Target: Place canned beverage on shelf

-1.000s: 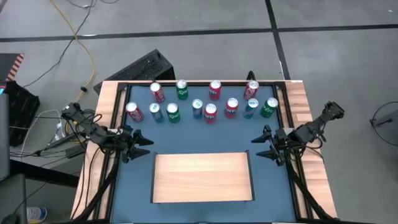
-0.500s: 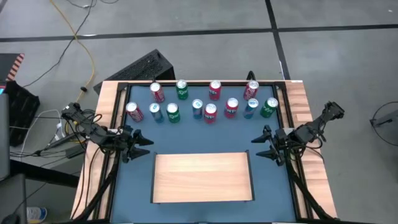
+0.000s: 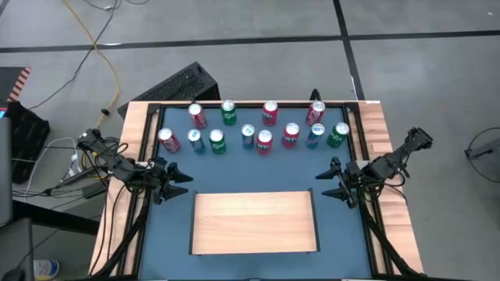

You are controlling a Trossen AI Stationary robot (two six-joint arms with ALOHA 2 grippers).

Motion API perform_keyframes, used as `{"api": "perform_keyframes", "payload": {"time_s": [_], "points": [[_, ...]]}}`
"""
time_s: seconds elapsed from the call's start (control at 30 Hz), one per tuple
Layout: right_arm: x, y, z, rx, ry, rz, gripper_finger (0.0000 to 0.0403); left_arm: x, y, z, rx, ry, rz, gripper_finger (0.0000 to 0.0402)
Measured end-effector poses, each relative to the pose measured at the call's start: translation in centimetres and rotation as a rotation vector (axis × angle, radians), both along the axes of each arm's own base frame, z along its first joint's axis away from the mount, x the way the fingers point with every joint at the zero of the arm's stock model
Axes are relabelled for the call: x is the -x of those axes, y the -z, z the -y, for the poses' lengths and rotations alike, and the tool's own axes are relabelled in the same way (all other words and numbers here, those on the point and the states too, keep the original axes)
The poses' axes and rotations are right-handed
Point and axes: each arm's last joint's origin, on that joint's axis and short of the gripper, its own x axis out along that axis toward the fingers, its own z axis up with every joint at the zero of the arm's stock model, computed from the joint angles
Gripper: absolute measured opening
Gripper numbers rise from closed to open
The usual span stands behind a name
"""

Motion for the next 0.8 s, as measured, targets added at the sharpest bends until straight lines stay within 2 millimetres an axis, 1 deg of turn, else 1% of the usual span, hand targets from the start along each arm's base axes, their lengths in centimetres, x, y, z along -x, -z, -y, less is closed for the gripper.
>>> {"api": "perform_keyframes", "payload": {"time_s": [0.53, 0.67, 0.8], "points": [[0.0, 0.01, 0.0, 0.0, 0.0, 0.0, 0.0284, 0.0, -0.01, 0.0, 0.0, 0.0, 0.0, 0.0311], [0.0, 0.01, 0.0, 0.002, 0.001, 0.0, 0.0284, 0.0, 0.0, -0.12, 0.005, -0.041, -0.001, 0.0311], [-0.04, 0.0, 0.07, 0.058, 0.011, 0.009, 0.0284, -0.01, 0.0, -0.15, 0.083, -0.048, -0.006, 0.0311]]}}
